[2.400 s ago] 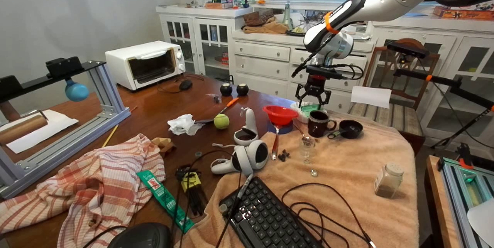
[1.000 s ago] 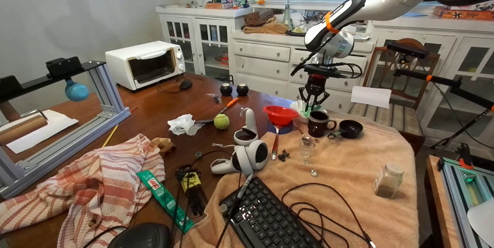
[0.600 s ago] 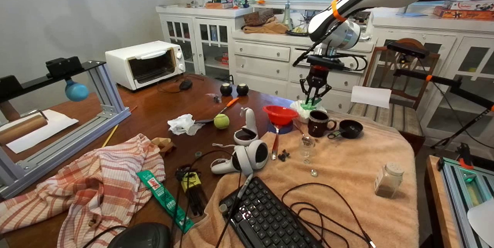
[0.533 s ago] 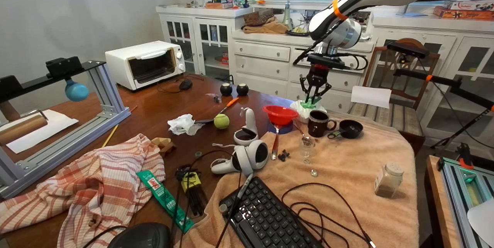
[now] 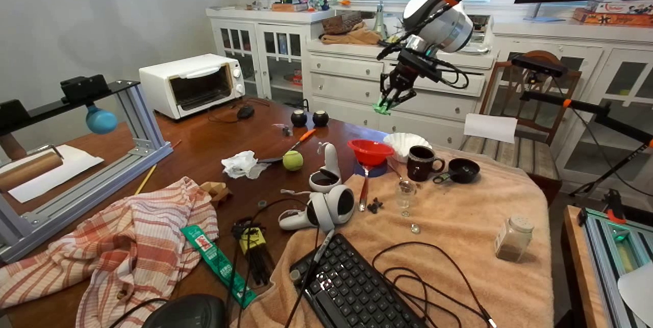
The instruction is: Place the orange bowl on top of the blue tape, remove the green object from the coffee filters and then place the coffee filters on the orange bowl
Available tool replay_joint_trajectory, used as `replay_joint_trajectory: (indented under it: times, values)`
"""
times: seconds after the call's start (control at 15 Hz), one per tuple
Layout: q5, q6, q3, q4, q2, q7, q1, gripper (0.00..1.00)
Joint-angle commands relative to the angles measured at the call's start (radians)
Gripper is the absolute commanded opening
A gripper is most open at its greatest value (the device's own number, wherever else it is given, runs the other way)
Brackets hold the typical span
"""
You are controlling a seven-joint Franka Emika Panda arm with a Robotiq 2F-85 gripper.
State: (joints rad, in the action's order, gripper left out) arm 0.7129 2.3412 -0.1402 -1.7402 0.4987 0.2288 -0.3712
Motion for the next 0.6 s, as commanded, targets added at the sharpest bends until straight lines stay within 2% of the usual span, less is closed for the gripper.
replay_joint_trajectory:
  times: [0.0, 0.2, 0.53]
  values:
    - [0.134, -0.061, 0.072, 0.222, 0.125, -0.158, -0.057, 0.05]
    - [0.209, -0.180, 0.108, 0.395, 0.222, -0.236, -0.098, 0.05]
    - [0.162, -0.413, 0.069, 0.648, 0.403, -0.074, -0.101, 0.05]
